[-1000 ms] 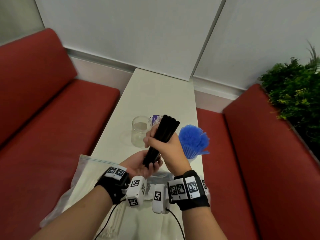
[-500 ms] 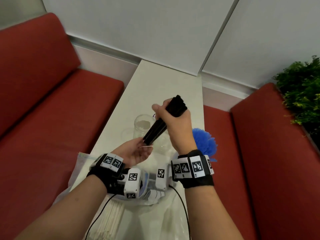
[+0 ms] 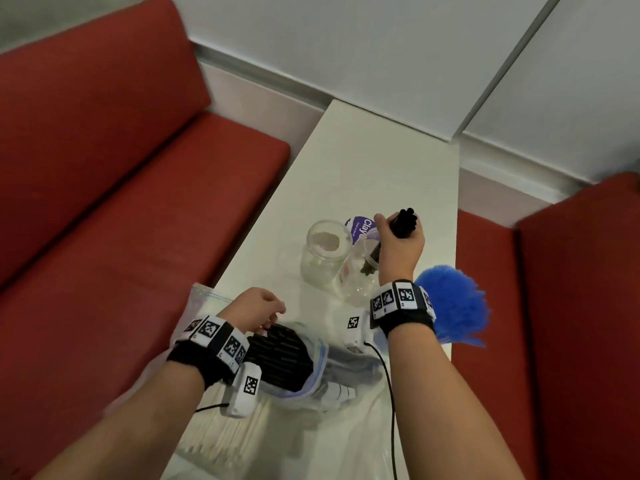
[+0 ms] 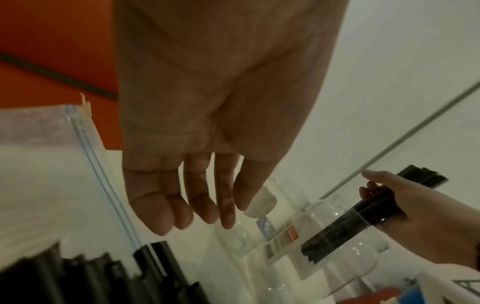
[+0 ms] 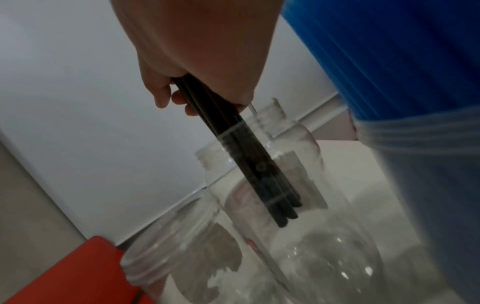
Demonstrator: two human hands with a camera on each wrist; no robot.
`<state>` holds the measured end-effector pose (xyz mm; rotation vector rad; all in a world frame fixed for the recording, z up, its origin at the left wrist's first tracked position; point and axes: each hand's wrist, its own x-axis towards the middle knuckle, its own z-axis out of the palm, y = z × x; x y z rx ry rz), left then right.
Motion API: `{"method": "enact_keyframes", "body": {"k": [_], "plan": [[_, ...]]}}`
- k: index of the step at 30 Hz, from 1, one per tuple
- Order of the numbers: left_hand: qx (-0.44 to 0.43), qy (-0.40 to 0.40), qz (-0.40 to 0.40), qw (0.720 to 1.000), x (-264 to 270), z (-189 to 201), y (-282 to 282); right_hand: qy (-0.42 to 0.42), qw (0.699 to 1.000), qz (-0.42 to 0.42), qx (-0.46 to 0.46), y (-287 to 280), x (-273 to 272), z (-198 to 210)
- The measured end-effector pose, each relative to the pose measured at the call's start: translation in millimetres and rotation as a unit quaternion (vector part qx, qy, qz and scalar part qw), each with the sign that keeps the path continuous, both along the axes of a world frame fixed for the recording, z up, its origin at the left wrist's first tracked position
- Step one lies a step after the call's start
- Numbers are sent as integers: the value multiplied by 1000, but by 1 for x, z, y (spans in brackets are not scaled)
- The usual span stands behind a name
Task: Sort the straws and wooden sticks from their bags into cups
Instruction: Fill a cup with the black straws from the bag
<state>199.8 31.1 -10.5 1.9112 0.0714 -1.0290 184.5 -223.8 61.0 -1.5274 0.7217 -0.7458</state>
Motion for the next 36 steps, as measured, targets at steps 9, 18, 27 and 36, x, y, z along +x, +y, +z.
{"method": "enact_keyframes", "body": {"k": [9,18,27,36], "plan": [[190,-88,-117,971,-13,-5,23,-18,1000,3,-26,2,-11,-5],[208,-71,-138,966,-29,0,29,9,963,179,-203,66,-56,8],[176,-72,-106,976,-46,-4,43,464,642,478,-379,160,-114,-85],[73,-61,-34,995,-57,-10,66,397,684,448,-417,176,-129,-105]]}}
